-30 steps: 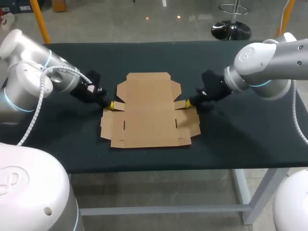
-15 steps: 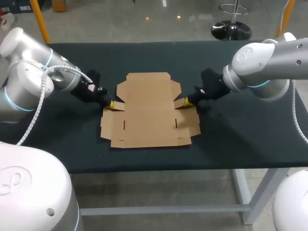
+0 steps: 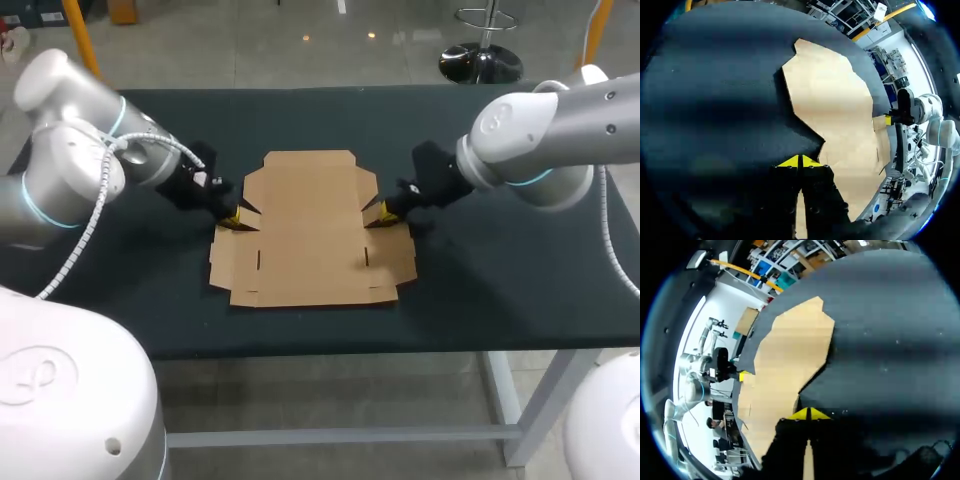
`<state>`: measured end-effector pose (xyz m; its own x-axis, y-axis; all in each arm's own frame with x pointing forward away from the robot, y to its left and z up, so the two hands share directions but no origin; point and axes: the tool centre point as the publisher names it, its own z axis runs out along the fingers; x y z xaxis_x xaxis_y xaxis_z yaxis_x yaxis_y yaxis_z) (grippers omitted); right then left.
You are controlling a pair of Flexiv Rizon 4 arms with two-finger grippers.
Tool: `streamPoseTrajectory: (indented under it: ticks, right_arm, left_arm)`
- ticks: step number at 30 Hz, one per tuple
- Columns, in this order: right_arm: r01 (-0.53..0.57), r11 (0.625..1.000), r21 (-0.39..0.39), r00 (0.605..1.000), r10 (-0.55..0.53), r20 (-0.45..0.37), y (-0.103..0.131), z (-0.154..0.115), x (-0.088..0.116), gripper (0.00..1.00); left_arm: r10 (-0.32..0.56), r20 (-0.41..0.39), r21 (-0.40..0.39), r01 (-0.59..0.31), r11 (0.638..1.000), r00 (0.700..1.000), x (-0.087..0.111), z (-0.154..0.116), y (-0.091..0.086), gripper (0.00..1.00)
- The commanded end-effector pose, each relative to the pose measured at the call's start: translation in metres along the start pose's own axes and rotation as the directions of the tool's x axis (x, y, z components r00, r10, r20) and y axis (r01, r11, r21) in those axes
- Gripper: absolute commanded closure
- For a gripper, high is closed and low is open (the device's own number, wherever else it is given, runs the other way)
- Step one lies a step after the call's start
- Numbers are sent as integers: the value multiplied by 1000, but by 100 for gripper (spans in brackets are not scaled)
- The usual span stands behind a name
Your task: Assemble the packaging by folding the flat box into shape, placing the metal phone stand inside, and closing the box properly
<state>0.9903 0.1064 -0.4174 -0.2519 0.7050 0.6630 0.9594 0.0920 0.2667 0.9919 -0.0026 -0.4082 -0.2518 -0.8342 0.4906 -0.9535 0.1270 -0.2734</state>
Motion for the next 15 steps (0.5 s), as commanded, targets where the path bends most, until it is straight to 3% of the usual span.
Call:
streamPoseTrajectory:
  ticks: [1,15]
  right_arm:
    - [1,1000,0,1000,-1,2,0,0,1,100]
    - [10,1000,9,999,-10,48,3,-1,13,100]
  left_arm:
    - [-2,29,10,2,1000,1000,7,-2,3,100]
    - [3,90,27,-5,1000,996,22,-5,5,100]
